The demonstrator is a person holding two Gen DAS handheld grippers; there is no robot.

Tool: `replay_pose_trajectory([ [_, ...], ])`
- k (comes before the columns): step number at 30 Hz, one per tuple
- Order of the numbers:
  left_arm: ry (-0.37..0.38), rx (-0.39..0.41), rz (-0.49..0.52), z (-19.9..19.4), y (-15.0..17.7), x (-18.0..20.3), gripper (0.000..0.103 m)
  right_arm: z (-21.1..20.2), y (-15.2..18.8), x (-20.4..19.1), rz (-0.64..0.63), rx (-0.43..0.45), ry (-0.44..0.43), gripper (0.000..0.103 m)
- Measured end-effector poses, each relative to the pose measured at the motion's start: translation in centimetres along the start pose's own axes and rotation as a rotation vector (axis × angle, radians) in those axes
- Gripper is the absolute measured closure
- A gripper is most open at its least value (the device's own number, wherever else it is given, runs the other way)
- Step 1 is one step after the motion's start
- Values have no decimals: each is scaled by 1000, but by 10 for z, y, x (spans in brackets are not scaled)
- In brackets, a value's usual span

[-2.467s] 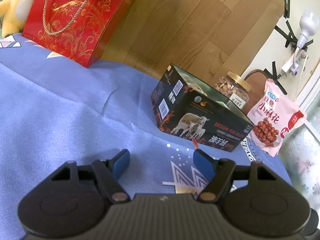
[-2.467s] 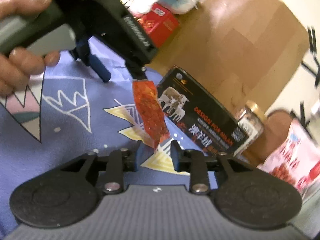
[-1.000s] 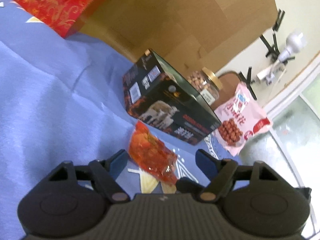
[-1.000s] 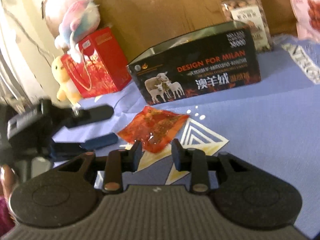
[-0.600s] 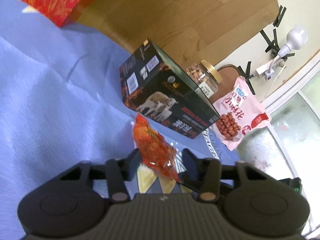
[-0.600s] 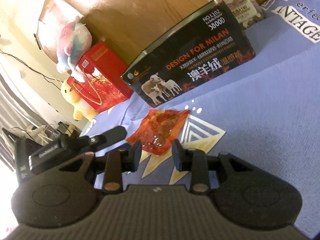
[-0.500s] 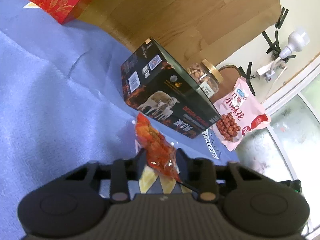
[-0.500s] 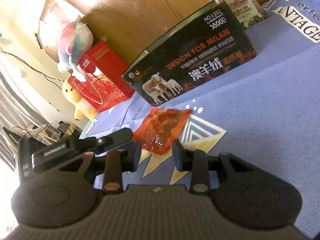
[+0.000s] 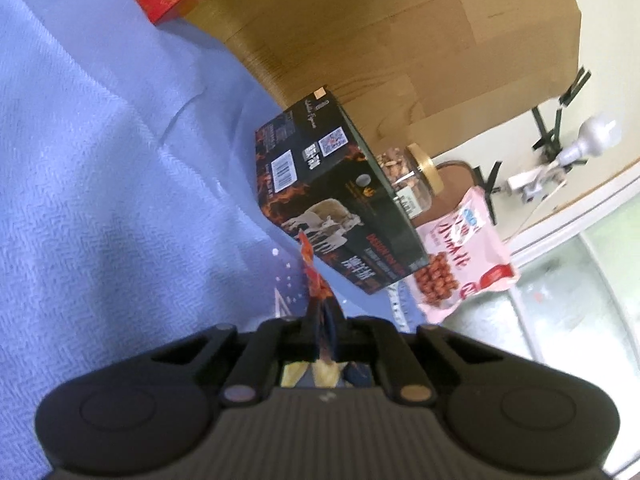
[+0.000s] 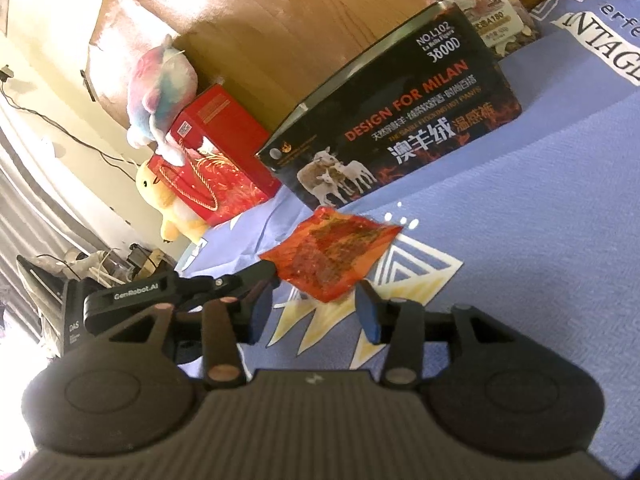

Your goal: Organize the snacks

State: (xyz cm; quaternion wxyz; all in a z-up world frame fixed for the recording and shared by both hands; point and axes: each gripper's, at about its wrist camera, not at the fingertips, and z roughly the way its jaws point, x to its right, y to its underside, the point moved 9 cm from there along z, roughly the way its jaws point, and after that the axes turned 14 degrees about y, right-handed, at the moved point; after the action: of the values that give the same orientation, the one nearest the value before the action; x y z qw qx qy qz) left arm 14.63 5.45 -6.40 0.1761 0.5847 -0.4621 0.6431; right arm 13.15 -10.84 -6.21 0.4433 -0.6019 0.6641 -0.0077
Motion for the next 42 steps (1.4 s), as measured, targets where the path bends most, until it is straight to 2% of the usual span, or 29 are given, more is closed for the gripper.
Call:
replay_pose_trajectory([
  [7, 67, 14, -72, -2, -3, -2, 100, -7, -1, 1, 69, -4, -35, 41],
  [12, 93, 20, -93, -2, -5, -1, 100, -7, -6, 5, 139, -22, -43, 38],
  [15, 94, 23, -97, -2, -5, -1, 100, -14, -11, 15, 186, 11, -18, 36],
  [20, 107, 22, -105, -2, -5, -1, 100, -18, -11, 19, 222, -10, -15, 36],
  [23, 124, 18, -103, -2, -5, 2, 100, -17, -7, 13, 231, -41, -45, 36],
  [30, 125, 13, -98, -1, -4, 2, 100, 6, -12, 2, 272, -86, -70, 36],
  [32, 118, 21, -92, -2, -5, 2, 100, 14, -17, 0, 288, -84, -49, 37],
  [33, 118, 25, -92, -3, -6, 1, 100, 17, -20, -1, 287, -85, -41, 39],
  [35, 113, 29, -91, -4, -6, 1, 100, 24, -22, 2, 289, -84, -2, 49],
  [37, 103, 31, -82, -4, -6, 1, 99, 30, -20, 7, 276, -96, 57, 74],
  [42, 69, 3, -59, -1, -3, 1, 99, 22, -14, 12, 240, -73, 76, 79],
])
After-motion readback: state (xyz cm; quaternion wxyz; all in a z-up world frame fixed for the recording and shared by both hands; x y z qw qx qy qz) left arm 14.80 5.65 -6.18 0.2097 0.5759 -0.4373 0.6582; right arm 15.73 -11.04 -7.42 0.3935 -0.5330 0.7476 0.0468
